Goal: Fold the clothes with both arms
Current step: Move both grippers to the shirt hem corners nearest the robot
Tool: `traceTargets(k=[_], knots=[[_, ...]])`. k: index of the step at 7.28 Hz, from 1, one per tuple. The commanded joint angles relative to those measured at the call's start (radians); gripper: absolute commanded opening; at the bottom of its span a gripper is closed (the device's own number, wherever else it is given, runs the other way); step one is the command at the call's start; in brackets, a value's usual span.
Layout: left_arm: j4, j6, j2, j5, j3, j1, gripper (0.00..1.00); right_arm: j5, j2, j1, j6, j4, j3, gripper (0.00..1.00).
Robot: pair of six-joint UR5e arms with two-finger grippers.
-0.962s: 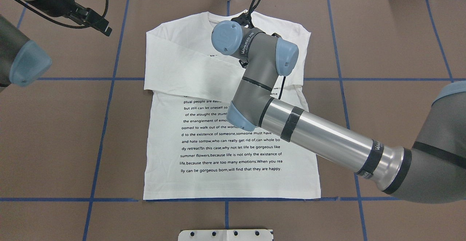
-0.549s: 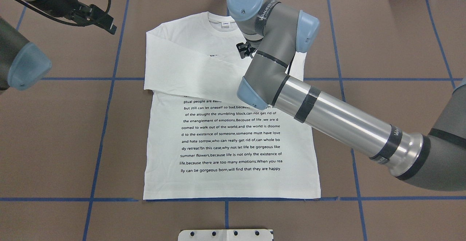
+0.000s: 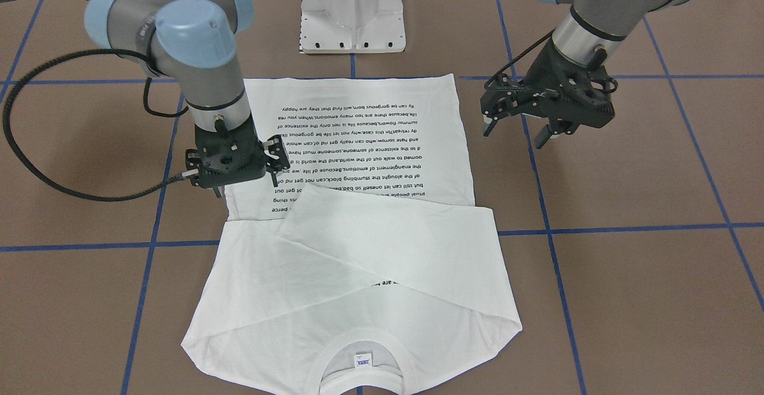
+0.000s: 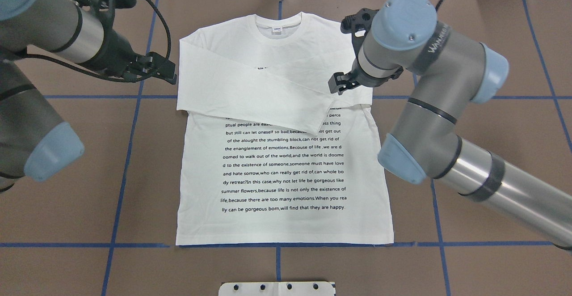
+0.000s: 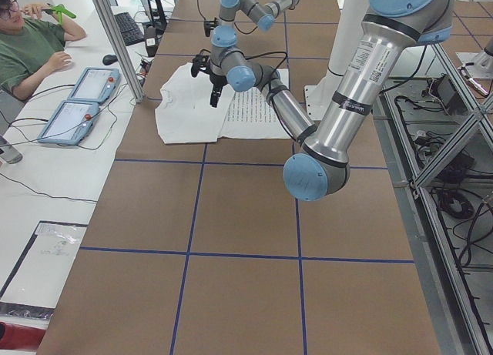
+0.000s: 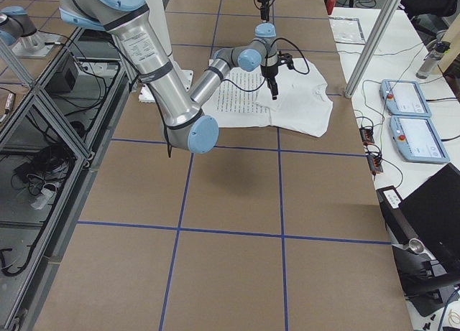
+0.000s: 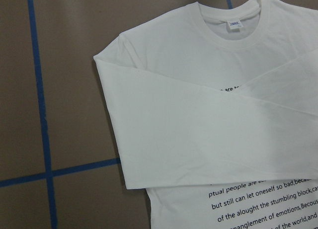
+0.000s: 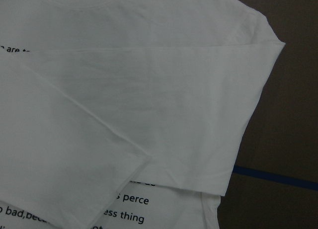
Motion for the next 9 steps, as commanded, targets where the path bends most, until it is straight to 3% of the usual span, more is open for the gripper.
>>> traceTargets(k=[1, 3, 6, 7, 9], knots=[[-0.007, -0.095, 0.050, 0.041, -0.077, 0.079, 1.00, -0.063, -0.181, -0.089, 0.142, 0.007, 0.198, 1.00], [-0.106, -0.236, 0.139, 0.165, -0.133, 0.209, 1.00, -0.161, -0.289, -0.216, 0.255, 0.010, 0.321, 1.00], [-0.322, -0.484, 0.344, 0.406, -0.156, 0.479, 1.00, -0.262, -0.376, -0.385, 0.418, 0.042, 0.390, 1.00], [-0.321, -0.535, 0.354, 0.454, -0.156, 0.548, 1.00, -0.302, -0.442, -0.428, 0.461, 0.155, 0.390, 1.00], [-0.315, -0.559, 0.354, 0.456, -0.123, 0.596, 0.99, -0.338, -0.539, -0.462, 0.468, 0.295, 0.380, 1.00]])
